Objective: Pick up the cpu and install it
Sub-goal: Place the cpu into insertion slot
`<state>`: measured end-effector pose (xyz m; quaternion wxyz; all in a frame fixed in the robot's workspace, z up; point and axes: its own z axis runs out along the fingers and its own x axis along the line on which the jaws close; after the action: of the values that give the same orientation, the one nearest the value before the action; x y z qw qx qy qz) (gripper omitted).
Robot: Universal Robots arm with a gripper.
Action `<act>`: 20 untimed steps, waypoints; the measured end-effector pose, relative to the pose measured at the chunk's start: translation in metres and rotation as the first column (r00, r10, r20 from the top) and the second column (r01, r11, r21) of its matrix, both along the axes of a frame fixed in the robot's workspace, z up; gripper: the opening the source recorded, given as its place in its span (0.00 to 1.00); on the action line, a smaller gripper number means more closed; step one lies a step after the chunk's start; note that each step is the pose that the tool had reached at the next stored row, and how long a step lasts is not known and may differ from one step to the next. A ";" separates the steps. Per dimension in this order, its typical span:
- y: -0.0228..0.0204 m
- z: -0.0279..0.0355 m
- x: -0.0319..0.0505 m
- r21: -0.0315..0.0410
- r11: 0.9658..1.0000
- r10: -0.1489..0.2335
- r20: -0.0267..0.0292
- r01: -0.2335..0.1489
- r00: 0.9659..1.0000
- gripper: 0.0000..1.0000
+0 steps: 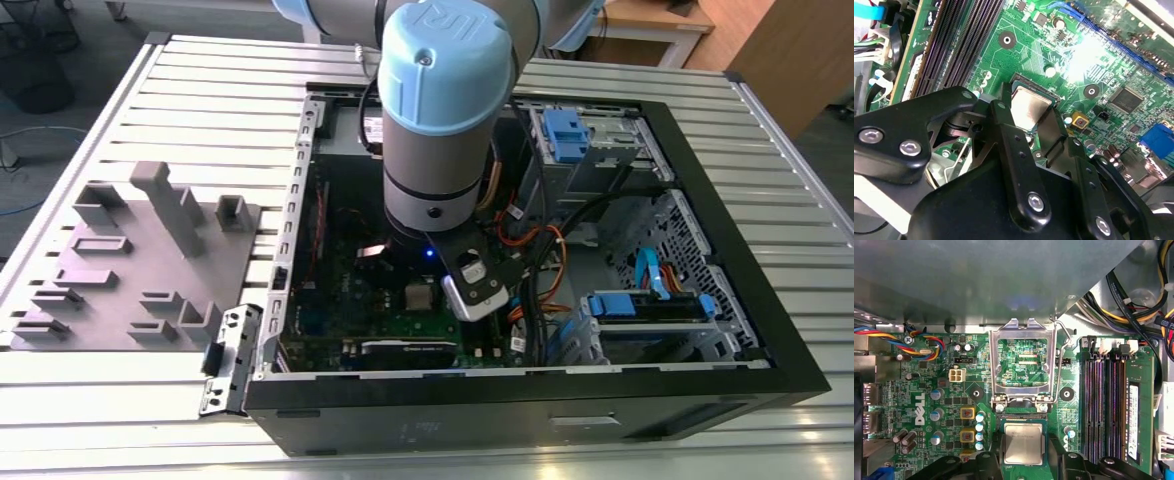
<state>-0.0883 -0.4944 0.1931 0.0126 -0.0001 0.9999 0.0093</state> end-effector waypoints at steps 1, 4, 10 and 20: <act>0.0000 0.0000 0.0000 -0.001 1.000 0.000 0.000 0.000 1.000 0.48; 0.0000 -0.0009 0.0001 -0.005 1.000 0.000 0.000 0.000 1.000 0.48; 0.0000 -0.0010 0.0000 -0.006 1.000 0.000 0.000 0.000 1.000 0.48; 0.0000 -0.0024 0.0001 -0.006 1.000 0.000 0.000 0.000 1.000 0.55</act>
<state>-0.0882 -0.4944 0.1907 0.0126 0.0000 0.9999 0.0062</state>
